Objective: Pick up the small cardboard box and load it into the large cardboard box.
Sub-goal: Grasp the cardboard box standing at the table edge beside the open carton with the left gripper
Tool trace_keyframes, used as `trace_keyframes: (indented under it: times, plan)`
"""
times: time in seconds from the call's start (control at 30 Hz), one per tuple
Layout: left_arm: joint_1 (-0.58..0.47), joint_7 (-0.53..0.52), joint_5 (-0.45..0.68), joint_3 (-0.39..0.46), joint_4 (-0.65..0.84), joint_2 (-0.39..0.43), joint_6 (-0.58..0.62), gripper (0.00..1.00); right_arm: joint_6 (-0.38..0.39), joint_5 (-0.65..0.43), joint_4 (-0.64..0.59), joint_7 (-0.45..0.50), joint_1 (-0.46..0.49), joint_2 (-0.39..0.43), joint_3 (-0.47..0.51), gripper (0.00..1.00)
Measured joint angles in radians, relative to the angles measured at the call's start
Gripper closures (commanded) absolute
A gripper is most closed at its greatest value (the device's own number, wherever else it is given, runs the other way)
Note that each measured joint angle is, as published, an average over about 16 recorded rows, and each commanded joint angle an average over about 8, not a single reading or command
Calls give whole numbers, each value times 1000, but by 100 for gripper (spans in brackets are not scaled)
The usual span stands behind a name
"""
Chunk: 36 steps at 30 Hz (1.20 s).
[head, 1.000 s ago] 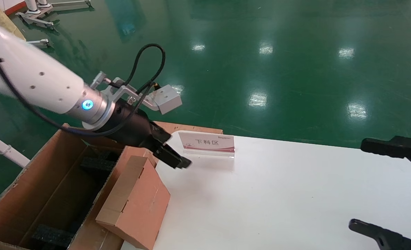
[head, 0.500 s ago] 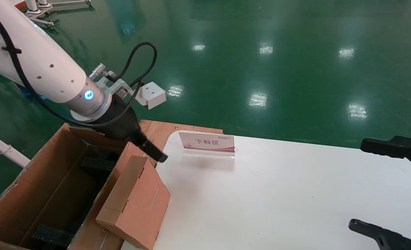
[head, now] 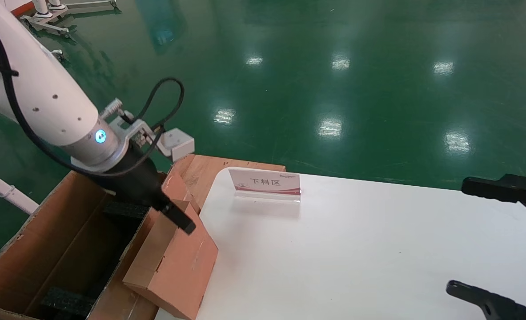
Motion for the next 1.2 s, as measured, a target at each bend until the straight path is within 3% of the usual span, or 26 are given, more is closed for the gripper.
trace_keyframes:
  times: [0.53,1.2]
  plan:
    - [-58,-26,-115,174,1,-6,-17,0,0,1,0,-1,0,0,-1,0]
    - [-54,-18,-162,278,1,-2,-44,0,1,2,0,-1,0,1,-2,0]
